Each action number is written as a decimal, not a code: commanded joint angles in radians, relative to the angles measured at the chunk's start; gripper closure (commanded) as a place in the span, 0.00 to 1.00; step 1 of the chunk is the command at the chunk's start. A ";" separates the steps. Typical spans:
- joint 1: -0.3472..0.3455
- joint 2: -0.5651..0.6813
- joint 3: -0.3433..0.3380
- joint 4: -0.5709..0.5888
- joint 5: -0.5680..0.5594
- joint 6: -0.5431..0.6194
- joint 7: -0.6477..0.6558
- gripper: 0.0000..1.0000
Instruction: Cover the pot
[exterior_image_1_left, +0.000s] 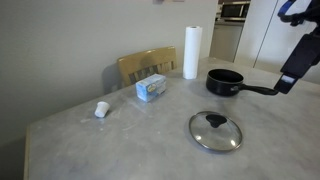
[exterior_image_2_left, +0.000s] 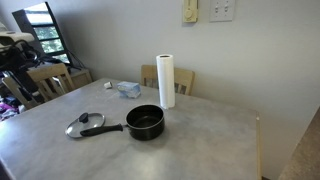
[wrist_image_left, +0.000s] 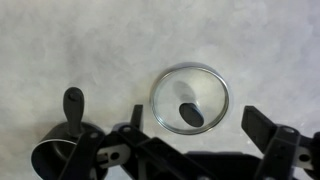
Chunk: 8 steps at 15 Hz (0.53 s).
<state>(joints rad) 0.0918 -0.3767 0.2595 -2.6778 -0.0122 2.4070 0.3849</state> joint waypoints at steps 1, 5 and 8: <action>0.036 0.121 -0.070 0.061 0.010 0.070 -0.224 0.00; 0.064 0.248 -0.147 0.155 0.046 0.108 -0.512 0.00; 0.047 0.179 -0.123 0.106 0.012 0.087 -0.403 0.00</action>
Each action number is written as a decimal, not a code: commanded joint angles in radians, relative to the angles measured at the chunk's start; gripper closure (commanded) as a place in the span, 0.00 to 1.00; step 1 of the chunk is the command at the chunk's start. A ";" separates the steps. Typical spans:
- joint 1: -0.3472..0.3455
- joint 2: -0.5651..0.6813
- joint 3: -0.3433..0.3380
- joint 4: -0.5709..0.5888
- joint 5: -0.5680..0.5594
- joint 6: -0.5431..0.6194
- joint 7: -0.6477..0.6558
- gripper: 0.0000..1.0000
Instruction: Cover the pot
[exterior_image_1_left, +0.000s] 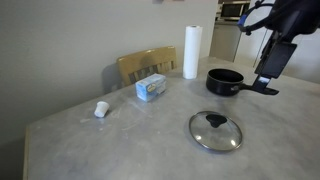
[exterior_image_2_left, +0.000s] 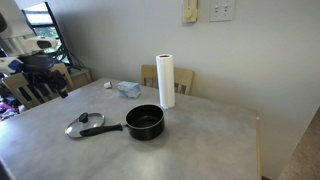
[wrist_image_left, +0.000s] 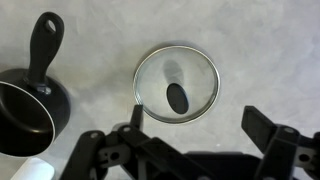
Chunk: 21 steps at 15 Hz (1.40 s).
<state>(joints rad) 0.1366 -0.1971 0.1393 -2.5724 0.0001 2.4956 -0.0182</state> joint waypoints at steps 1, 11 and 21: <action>0.003 -0.003 -0.001 0.000 -0.001 -0.002 0.005 0.00; 0.061 0.229 -0.021 0.095 0.057 0.142 -0.514 0.00; 0.000 0.399 0.030 0.135 -0.030 0.180 -0.503 0.00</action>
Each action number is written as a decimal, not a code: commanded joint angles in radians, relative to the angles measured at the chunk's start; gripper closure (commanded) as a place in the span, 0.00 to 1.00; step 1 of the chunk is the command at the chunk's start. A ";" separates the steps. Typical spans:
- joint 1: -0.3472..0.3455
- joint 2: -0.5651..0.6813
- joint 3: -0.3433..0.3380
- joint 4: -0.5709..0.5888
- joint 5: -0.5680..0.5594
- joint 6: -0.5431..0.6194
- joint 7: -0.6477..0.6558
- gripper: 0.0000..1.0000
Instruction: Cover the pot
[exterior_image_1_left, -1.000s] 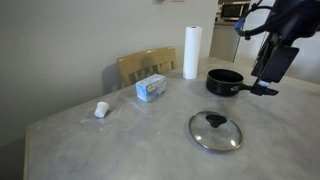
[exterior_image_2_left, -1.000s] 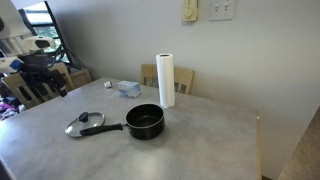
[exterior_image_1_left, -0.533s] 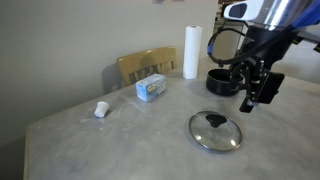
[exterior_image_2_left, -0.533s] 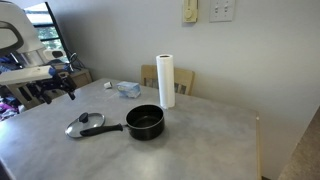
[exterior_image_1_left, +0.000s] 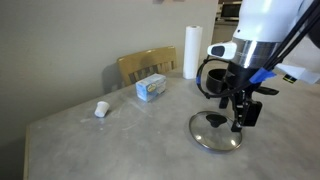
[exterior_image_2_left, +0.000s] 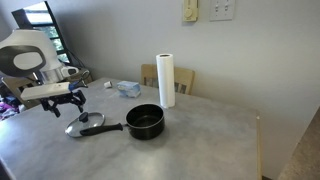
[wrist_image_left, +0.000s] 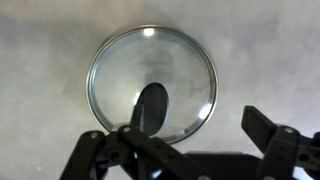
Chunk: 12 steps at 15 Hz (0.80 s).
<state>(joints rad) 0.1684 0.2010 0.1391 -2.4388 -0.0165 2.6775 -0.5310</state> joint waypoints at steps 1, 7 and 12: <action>-0.032 -0.002 0.033 0.001 -0.013 -0.002 0.010 0.00; -0.023 0.102 0.008 0.048 -0.141 0.029 0.042 0.00; -0.012 0.174 -0.035 0.136 -0.242 0.053 0.165 0.00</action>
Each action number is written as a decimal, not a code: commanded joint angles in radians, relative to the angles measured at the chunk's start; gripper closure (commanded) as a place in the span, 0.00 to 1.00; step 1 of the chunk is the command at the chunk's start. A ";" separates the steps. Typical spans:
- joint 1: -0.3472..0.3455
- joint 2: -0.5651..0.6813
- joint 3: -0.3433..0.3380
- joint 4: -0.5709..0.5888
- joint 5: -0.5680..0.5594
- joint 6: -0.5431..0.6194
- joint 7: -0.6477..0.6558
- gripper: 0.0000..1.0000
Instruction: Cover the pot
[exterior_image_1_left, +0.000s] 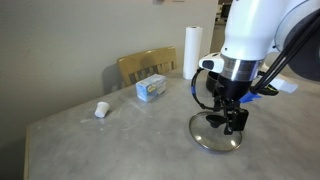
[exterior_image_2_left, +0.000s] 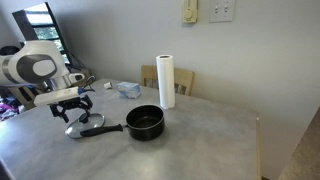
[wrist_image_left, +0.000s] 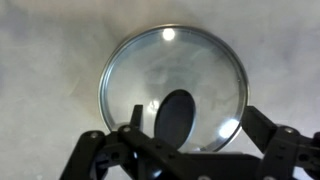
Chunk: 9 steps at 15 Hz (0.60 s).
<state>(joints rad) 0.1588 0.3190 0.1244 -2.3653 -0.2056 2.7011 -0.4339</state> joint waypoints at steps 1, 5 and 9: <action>0.005 0.071 -0.033 0.084 -0.068 0.031 0.106 0.00; 0.007 0.115 -0.042 0.143 -0.053 -0.086 0.201 0.00; -0.024 0.158 -0.010 0.164 0.010 -0.201 0.194 0.00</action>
<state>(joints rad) 0.1587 0.4359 0.0921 -2.2371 -0.2331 2.5749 -0.2380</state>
